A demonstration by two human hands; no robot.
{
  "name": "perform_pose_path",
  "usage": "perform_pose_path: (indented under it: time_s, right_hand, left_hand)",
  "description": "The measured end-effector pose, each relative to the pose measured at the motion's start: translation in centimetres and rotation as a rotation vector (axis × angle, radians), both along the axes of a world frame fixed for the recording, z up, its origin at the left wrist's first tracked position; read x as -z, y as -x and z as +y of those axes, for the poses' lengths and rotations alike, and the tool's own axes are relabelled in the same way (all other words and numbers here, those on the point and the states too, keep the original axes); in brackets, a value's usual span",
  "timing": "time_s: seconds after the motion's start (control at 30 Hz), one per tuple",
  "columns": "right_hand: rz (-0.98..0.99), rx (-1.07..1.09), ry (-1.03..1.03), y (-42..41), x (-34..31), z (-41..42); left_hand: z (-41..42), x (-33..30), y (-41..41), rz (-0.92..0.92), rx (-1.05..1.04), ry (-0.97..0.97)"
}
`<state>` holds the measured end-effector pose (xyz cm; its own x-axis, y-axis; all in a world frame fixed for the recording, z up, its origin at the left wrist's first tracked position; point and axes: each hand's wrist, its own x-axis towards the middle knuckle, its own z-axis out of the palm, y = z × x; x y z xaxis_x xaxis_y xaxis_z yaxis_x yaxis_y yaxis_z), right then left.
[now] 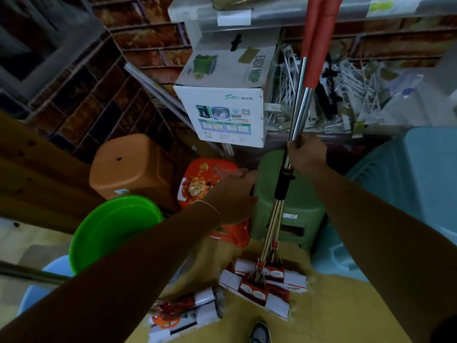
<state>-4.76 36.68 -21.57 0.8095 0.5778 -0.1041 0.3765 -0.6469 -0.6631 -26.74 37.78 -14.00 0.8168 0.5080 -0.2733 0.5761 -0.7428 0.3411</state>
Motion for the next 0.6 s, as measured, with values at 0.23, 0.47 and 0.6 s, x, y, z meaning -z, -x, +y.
perform_pose_path:
  time_s: [0.23,0.47,0.6]
  right_hand:
    - [0.045,-0.099,-0.273,7.3,0.2,-5.7]
    - [0.061,-0.239,-0.436,15.0,0.3,-11.3]
    - [0.125,-0.198,-0.442,19.2,-0.5,-13.7]
  left_hand:
    - [-1.1,-0.6,0.7,-0.168,-0.109,0.019]
    - [-3.1,-2.3,1.4,-0.408,-0.201,0.300]
    - [-6.0,-2.0,3.5,-0.465,-0.235,0.321]
